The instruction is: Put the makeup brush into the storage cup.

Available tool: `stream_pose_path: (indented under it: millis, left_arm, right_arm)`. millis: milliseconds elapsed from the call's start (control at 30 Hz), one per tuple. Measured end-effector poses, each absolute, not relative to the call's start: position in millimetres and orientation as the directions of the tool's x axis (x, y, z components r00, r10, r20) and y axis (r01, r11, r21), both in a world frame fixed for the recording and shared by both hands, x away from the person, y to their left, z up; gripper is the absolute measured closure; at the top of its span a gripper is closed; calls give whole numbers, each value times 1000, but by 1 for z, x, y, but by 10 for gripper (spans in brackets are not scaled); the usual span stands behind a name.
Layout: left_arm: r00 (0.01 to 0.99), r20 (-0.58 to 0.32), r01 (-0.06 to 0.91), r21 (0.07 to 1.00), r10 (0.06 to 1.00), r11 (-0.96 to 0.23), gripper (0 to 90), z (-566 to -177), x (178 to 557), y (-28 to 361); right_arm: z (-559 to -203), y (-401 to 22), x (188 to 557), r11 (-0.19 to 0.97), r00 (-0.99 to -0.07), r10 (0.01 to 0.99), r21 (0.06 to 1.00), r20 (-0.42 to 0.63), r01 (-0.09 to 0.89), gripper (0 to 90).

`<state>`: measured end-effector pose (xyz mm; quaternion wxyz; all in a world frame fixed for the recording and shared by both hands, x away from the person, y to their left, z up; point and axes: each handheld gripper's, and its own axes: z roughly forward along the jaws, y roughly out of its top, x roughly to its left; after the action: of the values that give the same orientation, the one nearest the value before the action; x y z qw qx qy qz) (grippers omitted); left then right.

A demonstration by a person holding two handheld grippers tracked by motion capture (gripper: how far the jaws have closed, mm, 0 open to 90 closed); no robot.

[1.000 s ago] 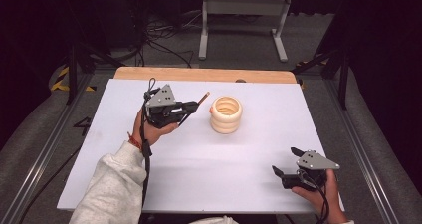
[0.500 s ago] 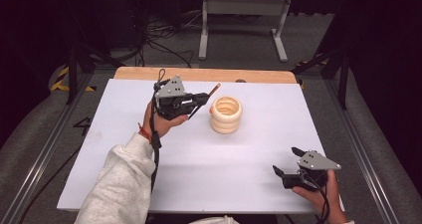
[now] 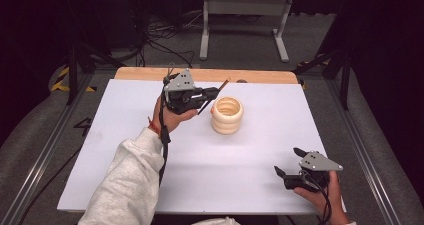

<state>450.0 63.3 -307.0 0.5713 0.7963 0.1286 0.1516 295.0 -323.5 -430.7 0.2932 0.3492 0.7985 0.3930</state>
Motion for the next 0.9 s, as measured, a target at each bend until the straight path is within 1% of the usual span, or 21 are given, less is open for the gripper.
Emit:
stream_pose_path:
  millis: [333, 467, 733, 900]
  left_arm:
    - [928, 92, 22, 954, 361, -300, 828, -301, 458, 45]
    - [932, 68, 37, 960, 356, -279, 828, -304, 464, 39]
    - [936, 56, 42, 962, 348, -269, 828, -308, 473, 25]
    - [940, 31, 57, 968, 341, -245, 828, -311, 479, 19]
  right_arm:
    - [-431, -325, 295, 441, -578, 794, 834, -190, 331, 120]
    - [-431, -325, 295, 442, -579, 793, 833, -191, 332, 120]
    - [-431, -326, 295, 438, -578, 794, 836, -188, 330, 119]
    - [-431, -327, 295, 436, -574, 798, 835, -186, 335, 120]
